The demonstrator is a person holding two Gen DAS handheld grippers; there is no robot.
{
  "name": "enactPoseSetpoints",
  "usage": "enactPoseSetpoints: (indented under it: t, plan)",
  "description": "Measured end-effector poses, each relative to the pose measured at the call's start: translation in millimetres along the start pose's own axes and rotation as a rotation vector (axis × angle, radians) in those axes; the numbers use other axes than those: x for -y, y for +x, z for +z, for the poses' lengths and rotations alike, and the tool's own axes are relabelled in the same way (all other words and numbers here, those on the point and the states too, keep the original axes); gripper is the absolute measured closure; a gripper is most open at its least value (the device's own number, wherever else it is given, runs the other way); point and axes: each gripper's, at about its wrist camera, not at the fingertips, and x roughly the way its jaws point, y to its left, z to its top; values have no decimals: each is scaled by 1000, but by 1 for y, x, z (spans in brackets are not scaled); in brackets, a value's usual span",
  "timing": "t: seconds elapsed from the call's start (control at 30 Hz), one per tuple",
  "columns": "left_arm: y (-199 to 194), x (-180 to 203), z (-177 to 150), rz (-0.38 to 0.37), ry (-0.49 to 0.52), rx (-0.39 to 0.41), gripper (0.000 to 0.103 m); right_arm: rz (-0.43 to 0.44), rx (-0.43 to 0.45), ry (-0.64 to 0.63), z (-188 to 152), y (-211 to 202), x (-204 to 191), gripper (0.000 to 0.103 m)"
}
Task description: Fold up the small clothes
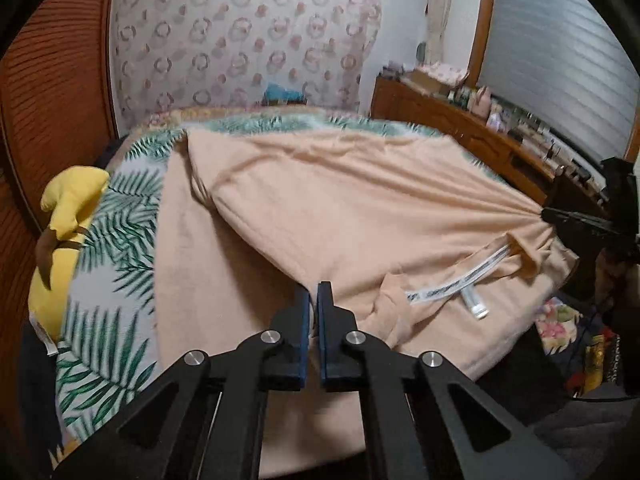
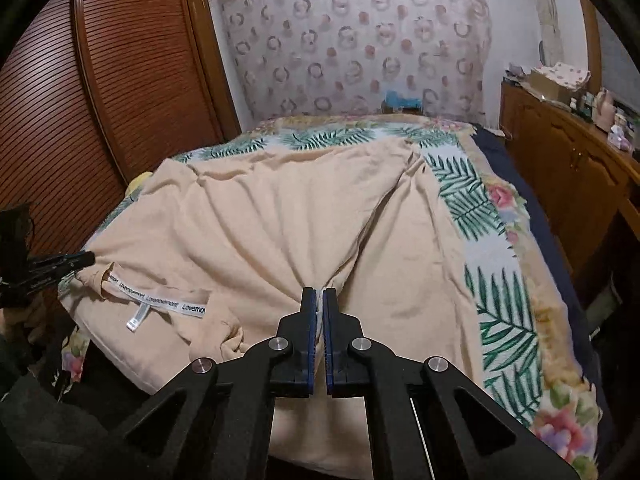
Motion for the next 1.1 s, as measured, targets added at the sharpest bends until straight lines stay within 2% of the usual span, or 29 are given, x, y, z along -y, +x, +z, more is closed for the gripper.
enactPoseSetpoints:
  t: [0.2, 0.47, 0.57, 0.6, 0.67, 0.73, 0.8, 0.83, 0.9, 0.93, 0.97, 1.03, 1.1]
  plan:
    - [-28, -3, -6, -12, -30, 23, 99, 18, 12, -25, -7, -28, -3, 100]
    - [-3, -10, -30, 18, -45, -73, 99, -8, -59, 1, -32, -24, 10, 100]
    - [-1, -6, -33, 30, -30, -80, 97, -27, -79, -8, -35, -16, 10, 100]
    - [-1, -6, -32, 31, -28, -79, 95, -34, -79, -9, -34, -15, 10, 100]
    - [-3, -6, -32, 39, -29, -71, 82, -39, -74, -7, -33, -13, 10, 100]
    - [-6, -7, -31, 40, -33, -57, 75, -44, -64, -3, -30, -13, 11, 100]
    - [-10, -11, -30, 43, -42, -42, 61, -43, -59, 0, -28, -15, 10, 100]
    - [-12, -13, -29, 50, -45, -33, 56, -46, -56, -1, -28, -16, 9, 94]
    - [-12, -19, -28, 69, -49, -31, 44, -66, -46, -8, -27, -14, 1, 89]
    - [-11, -22, -28, 84, -52, -34, 33, -74, -42, -14, -27, -16, 0, 84]
    - [-11, -25, -30, 91, -57, -35, 29, -78, -39, -20, -27, -17, -1, 80]
    - [-8, -29, -31, 100, -67, -48, 29, -80, -31, -28, -26, -19, -1, 63]
    - [-6, -31, -33, 116, -71, -54, 29, -75, -23, -31, -24, -20, -1, 57]
